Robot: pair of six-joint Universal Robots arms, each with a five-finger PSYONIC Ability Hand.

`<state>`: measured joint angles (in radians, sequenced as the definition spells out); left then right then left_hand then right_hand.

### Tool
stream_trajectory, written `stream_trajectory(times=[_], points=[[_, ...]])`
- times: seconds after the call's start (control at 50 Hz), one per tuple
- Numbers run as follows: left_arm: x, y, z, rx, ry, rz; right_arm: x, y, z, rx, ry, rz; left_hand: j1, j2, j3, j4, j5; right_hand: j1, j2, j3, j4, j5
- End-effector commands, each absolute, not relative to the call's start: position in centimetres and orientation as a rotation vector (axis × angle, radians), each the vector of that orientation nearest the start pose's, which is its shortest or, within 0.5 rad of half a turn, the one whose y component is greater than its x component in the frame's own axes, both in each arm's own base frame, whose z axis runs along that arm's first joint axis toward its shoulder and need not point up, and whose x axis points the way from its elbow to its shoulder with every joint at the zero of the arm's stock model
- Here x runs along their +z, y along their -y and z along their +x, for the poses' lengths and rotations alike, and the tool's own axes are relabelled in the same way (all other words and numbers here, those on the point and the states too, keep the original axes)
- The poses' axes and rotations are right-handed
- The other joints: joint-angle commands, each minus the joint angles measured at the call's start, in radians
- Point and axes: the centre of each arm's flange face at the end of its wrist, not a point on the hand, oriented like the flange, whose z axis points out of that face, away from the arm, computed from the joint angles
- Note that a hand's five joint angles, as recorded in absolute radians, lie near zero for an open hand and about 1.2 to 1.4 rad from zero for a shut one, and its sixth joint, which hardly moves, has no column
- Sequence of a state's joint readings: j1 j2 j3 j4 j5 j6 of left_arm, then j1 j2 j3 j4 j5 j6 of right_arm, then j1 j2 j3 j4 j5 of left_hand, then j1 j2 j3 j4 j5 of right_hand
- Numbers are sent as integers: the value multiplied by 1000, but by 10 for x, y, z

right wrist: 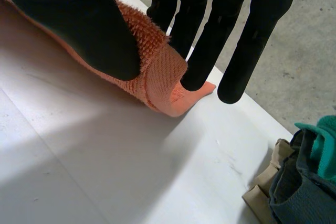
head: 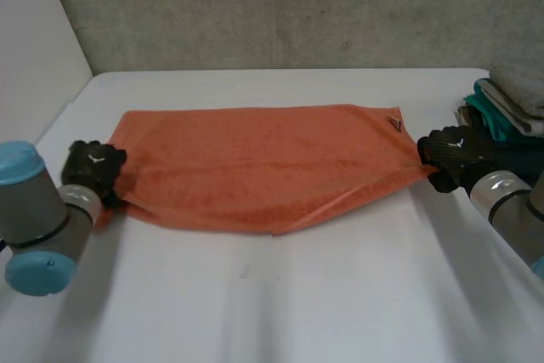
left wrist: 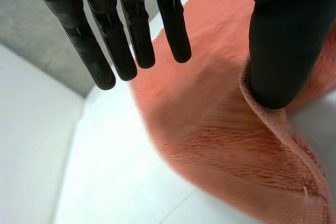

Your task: Fold the laundry.

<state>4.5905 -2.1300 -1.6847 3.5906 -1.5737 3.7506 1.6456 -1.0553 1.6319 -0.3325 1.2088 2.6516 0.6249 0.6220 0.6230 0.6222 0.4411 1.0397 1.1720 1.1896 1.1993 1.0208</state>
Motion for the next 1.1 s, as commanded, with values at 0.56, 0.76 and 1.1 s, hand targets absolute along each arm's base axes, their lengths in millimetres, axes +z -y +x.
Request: stream_trajectory(times=[0.56, 0.76, 1.1], points=[[163, 226, -118, -1176, -2332, 1474, 180, 266, 147, -1014, -2477, -1706, 771, 774, 773, 774, 781, 357, 224, 207, 197, 201], [180, 273, -139, -1311, -2094, 1571, 162, 307, 153, -1214, -2537, -1477, 771, 774, 773, 774, 781, 357, 224, 207, 197, 201], [194, 395, -222, -1933, -1743, 1225, 156, 372, 173, -1851, -2466, -1113, 771, 774, 773, 774, 781, 357, 224, 207, 197, 201]])
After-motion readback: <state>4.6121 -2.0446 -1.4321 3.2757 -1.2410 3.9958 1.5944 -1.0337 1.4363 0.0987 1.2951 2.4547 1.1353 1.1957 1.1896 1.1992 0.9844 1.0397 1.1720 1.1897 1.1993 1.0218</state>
